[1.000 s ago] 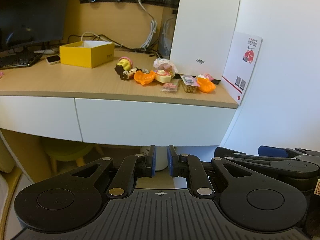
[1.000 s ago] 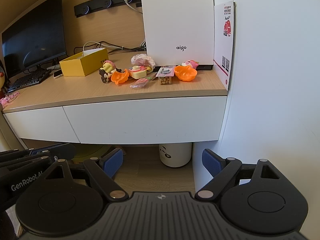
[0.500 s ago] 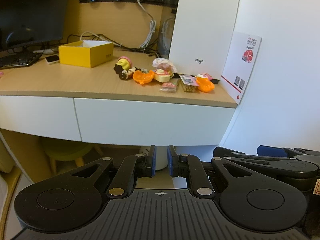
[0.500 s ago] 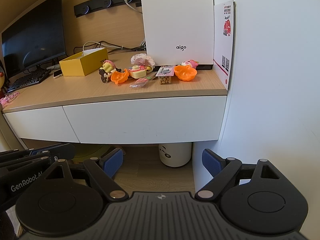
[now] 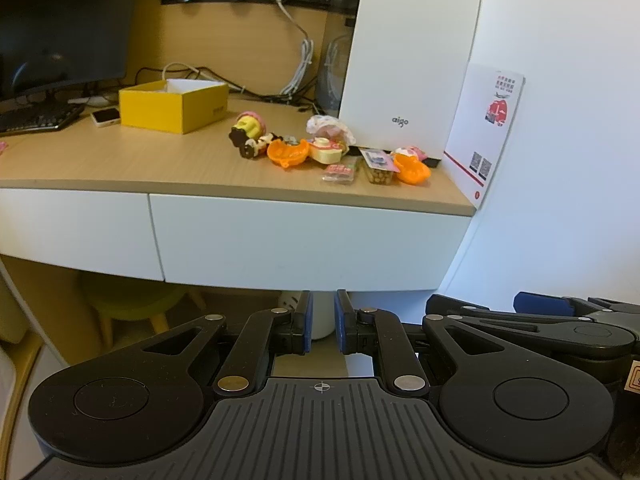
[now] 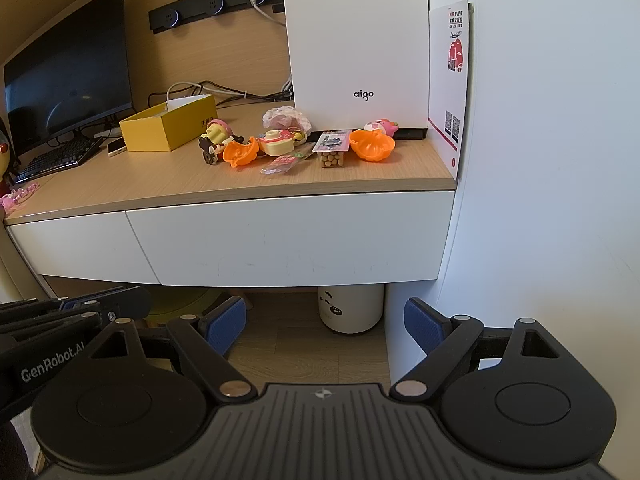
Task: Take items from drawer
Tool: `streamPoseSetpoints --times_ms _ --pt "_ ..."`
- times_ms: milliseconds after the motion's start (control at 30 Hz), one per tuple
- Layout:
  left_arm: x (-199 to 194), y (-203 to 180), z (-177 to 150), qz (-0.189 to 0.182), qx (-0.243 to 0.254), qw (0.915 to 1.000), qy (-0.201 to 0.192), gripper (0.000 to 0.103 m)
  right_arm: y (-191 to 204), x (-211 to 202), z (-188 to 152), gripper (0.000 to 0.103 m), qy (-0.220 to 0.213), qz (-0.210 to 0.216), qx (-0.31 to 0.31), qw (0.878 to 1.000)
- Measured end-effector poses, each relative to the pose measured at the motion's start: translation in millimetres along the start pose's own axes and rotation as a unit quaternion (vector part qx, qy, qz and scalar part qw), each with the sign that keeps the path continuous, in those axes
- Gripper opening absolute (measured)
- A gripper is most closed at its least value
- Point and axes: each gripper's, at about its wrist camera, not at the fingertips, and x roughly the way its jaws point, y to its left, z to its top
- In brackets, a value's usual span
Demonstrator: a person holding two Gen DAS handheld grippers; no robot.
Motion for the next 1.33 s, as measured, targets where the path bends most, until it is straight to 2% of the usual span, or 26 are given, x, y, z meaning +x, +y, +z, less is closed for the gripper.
streamPoseSetpoints --times_ms 500,1000,1133,1333 --pt "1.7 -1.4 -2.1 -0.007 -0.003 1.0000 0.003 0.014 -0.3 1.0 -3.1 0.088 0.001 -0.001 0.000 1.000" --pt "17.1 1.7 -6.3 -0.013 0.005 0.9995 0.029 0.014 -8.1 7.7 -1.2 0.088 0.011 -0.003 0.001 1.000" --pt "20.4 4.8 -1.2 -0.029 0.009 0.9991 0.030 0.013 -9.4 9.4 0.2 0.088 0.022 0.008 0.016 1.000" --pt "23.3 19.6 16.3 -0.031 0.032 0.9987 0.023 0.013 -19.0 15.0 1.6 0.088 0.042 0.039 0.083 0.995"
